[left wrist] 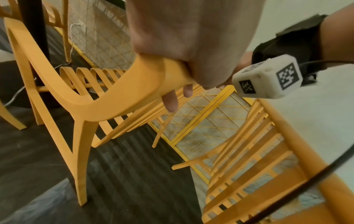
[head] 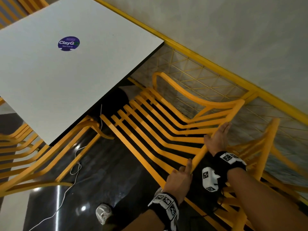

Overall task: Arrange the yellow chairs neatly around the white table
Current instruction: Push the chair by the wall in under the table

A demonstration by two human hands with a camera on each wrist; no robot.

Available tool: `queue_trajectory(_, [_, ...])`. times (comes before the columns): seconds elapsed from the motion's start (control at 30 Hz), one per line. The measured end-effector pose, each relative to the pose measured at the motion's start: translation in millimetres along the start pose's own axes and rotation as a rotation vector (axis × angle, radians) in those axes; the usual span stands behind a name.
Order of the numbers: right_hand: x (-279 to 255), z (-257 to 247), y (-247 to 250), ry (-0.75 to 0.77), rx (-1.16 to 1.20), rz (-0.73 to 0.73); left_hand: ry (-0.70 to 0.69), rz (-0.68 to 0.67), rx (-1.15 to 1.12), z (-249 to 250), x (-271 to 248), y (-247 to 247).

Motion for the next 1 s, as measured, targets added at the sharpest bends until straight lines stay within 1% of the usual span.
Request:
queue_trajectory(0.07, [-5.5,3.4,-5.9,-0.007,0.031,-0.035,0.010,0.005,0.000,6.2,7.7,0.7])
queue_trajectory(0.13, [-9.5,1.5,-8.9,0.020,0.046,-0.025,0.035,0.022,-0.003,9.4,11.6,2.9])
queue_trajectory(0.23, [-4.5,-2.7,-9.7,0.027,0.063,-0.034,0.064,0.054,-0.001,13.7,17.1,6.3])
queue_trajectory(0.3, [1.2,-12.2,-11.0,0.059,0.051,-0.046,0.085,0.070,-0.003,12.6,20.4,9.3])
queue_trajectory(0.47, [11.7,-28.5,-17.7,0.088,0.026,-0.104,0.089,0.100,-0.013,4.9,33.5,20.7])
queue_trajectory(0.6, [13.6,-30.7,-19.2,0.087,0.009,-0.111,0.029,0.126,-0.055,1.0,35.7,23.1])
queue_trajectory(0.67, [13.8,-29.7,-20.2,0.080,-0.008,-0.109,-0.017,0.098,-0.052,0.4,36.5,24.0])
queue_trajectory(0.77, [15.2,-27.1,-22.3,0.071,-0.029,-0.103,-0.056,0.012,-0.020,-1.8,35.6,24.8])
queue_trajectory(0.87, [10.7,-27.3,-18.6,0.079,-0.097,-0.089,-0.074,-0.064,-0.076,-11.7,23.7,29.0])
queue_trajectory(0.93, [3.8,-31.8,-16.1,0.091,-0.201,-0.070,-0.104,-0.069,-0.145,-26.6,3.0,37.3])
queue_trajectory(1.0, [-14.5,-50.2,-15.2,0.214,-0.387,-0.015,-0.080,-0.044,-0.169,-56.0,-30.0,49.8])
Point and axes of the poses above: each hand's wrist, its own x-axis towards the middle knuckle, its own y-axis out of the back of the hand, z = x × y, the point moved 9 cm from there along x, towards the middle knuckle, and after that the axes turned 9 degrees about -y, right-handed, at the moved point
